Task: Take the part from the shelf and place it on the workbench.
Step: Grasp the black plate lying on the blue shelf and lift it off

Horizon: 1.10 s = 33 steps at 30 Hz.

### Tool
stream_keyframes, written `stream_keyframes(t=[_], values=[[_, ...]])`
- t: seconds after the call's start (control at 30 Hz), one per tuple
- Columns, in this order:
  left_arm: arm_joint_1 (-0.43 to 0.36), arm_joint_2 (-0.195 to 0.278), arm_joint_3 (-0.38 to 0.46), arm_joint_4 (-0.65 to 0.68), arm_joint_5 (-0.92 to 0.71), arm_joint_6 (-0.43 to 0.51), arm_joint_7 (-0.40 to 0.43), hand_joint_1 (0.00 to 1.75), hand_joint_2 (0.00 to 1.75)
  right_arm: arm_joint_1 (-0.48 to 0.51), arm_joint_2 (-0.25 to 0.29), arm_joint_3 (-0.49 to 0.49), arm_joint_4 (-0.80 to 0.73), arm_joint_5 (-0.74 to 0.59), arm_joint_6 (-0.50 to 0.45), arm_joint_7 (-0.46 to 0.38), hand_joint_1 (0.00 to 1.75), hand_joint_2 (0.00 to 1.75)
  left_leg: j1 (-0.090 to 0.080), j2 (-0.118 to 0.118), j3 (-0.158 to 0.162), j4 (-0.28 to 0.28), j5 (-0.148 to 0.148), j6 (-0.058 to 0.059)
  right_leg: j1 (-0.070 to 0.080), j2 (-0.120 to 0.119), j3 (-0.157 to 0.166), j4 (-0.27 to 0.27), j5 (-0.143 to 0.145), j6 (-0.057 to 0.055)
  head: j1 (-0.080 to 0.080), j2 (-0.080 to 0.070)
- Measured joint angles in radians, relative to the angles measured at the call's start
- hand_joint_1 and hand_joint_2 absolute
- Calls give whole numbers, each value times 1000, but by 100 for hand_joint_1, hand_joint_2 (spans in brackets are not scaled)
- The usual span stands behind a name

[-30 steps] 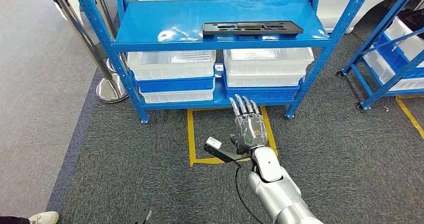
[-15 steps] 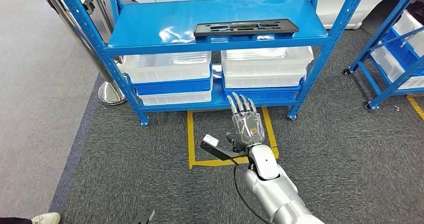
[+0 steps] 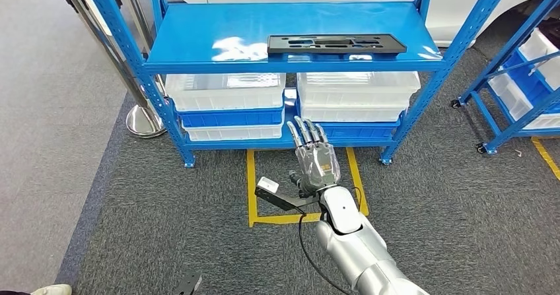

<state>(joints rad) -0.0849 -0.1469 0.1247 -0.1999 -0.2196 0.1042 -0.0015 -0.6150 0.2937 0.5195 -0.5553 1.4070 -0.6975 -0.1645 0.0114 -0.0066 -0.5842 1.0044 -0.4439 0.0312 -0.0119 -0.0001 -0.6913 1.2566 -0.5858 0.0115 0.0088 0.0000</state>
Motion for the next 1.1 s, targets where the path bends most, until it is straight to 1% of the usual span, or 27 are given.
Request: stream_keyframes(t=[0.03,0.07,0.1,0.13,0.17,0.2,0.23,0.3,0.37,0.4,0.43,0.47,0.5,0.53,0.57,0.6,0.67,0.7,0.73,0.8,0.87,0.9,0.93,0.97,1.03,1.07,1.1], values=[[0,0,0,0,-1,0,0,0,0,1,-3,4,3,1,0,9,0,175,-1,-1,3,1,-3,1,0,0,-32,44,-4,1,0,0],[1,0,0,0,-2,0,0,0,0,2,-6,7,6,2,0,16,0,175,-1,-2,7,2,-8,1,-1,0,-49,56,10,1,0,0],[3,0,0,0,-2,0,0,0,0,2,-10,10,8,4,0,23,0,175,-1,-4,12,3,-13,0,-1,0,-45,29,43,-1,0,0],[3,0,0,0,-3,0,0,0,0,1,-12,11,10,5,0,27,0,175,-2,-5,20,5,-19,-1,0,0,-23,-33,89,-4,0,0],[4,0,0,0,-4,0,0,0,0,-1,-15,12,11,5,0,30,0,175,-2,-6,26,7,-26,-4,2,1,5,-98,125,-9,0,0],[4,0,0,0,-5,0,0,0,0,-3,-17,14,13,5,0,32,0,175,-4,-6,29,10,-32,-8,4,1,30,-157,148,-14,0,0],[3,-1,0,0,-6,0,0,0,0,-5,-19,16,14,5,0,34,0,175,-5,-7,31,12,-36,-13,6,2,45,-192,157,-18,0,0],[1,-1,0,0,-8,0,1,0,0,-7,-23,19,17,6,0,41,0,175,-7,-6,31,10,-40,-24,10,3,53,-210,151,-24,-1,0],[2,-1,0,0,-10,0,2,0,0,-9,-27,20,19,6,0,53,0,175,-7,-4,32,13,-49,-34,5,4,63,-220,150,-30,-2,0],[2,-1,0,0,-11,0,2,0,0,-12,-30,20,19,6,0,59,0,175,-6,-2,24,36,-62,-39,1,3,71,-227,149,-34,-4,0],[2,-1,0,0,-12,0,2,0,0,-14,-33,20,20,5,0,65,0,175,-4,-1,3,78,-83,-45,-3,2,78,-232,148,-38,-5,0],[2,-1,0,0,-13,0,2,0,0,-16,-38,20,20,4,0,70,0,175,-2,0,-29,139,-107,-50,-3,0,83,-234,145,-41,-7,0],[3,-1,0,0,-14,0,2,0,0,-17,-43,20,20,3,0,72,0,175,0,0,-70,208,-130,-54,-3,-1,85,-234,142,-43,-8,0],[5,-1,0,0,-16,0,3,0,0,-17,-48,19,20,3,0,75,0,175,3,0,-105,262,-141,-57,-3,-1,88,-234,139,-44,-8,0],[7,0,0,0,-18,0,3,0,0,-16,-53,18,20,3,0,77,0,175,5,0,-127,287,-134,-60,-4,0,91,-233,135,-43,-8,0],[9,0,0,0,-20,0,3,0,0,-16,-58,15,20,3,0,79,0,175,8,1,-130,272,-106,-62,-5,1,96,-232,130,-41,-8,0],[10,1,0,0,-24,0,3,0,0,-16,-66,7,19,4,0,82,0,175,12,2,-87,154,-21,-65,-9,2,110,-228,117,-32,-8,0],[9,2,1,1,-26,0,3,0,0,-17,-69,2,18,4,0,82,0,175,10,3,-60,92,8,-64,-9,3,115,-225,110,-26,-9,0],[8,2,1,1,-27,0,3,0,0,-18,-72,-1,16,4,0,82,0,175,8,4,-41,51,19,-60,-8,4,117,-223,106,-20,-9,0],[7,2,1,2,-29,-1,3,0,0,-19,-77,-7,14,4,0,81,0,175,2,3,-30,27,10,-45,-4,4,115,-223,102,-9,-9,0],[8,3,1,2,-30,-1,3,0,0,-20,-80,-10,11,4,0,81,0,175,3,1,-27,22,6,-29,-6,3,116,-221,96,1,-9,0],[8,3,1,2,-31,-1,3,0,0,-21,-82,-12,9,5,-1,81,0,175,3,1,-23,20,4,-21,-8,3,110,-205,86,5,-9,0],[7,3,1,2,-31,-1,2,0,0,-23,-83,-14,6,5,-1,81,0,175,4,1,-19,17,2,-13,-9,2,92,-168,69,8,-9,0],[5,3,1,2,-31,-1,2,0,0,-24,-86,-17,5,5,-1,82,0,175,3,1,-16,16,0,-7,-9,2,61,-109,45,10,-8,0],[3,3,1,2,-32,-2,1,0,0,-23,-91,-21,5,5,-1,82,0,175,-2,1,-10,17,-7,4,-8,2,-21,25,2,11,-8,0],[3,3,1,2,-32,-3,1,0,0,-20,-93,-22,5,6,-1,82,0,175,-5,0,-6,17,-11,6,-7,2,-51,65,1,9,-8,0],[4,3,1,2,-32,-3,1,0,0,-17,-95,-23,6,7,-1,83,0,175,-8,-2,0,17,-15,8,-6,2,-62,64,22,6,-8,0]])
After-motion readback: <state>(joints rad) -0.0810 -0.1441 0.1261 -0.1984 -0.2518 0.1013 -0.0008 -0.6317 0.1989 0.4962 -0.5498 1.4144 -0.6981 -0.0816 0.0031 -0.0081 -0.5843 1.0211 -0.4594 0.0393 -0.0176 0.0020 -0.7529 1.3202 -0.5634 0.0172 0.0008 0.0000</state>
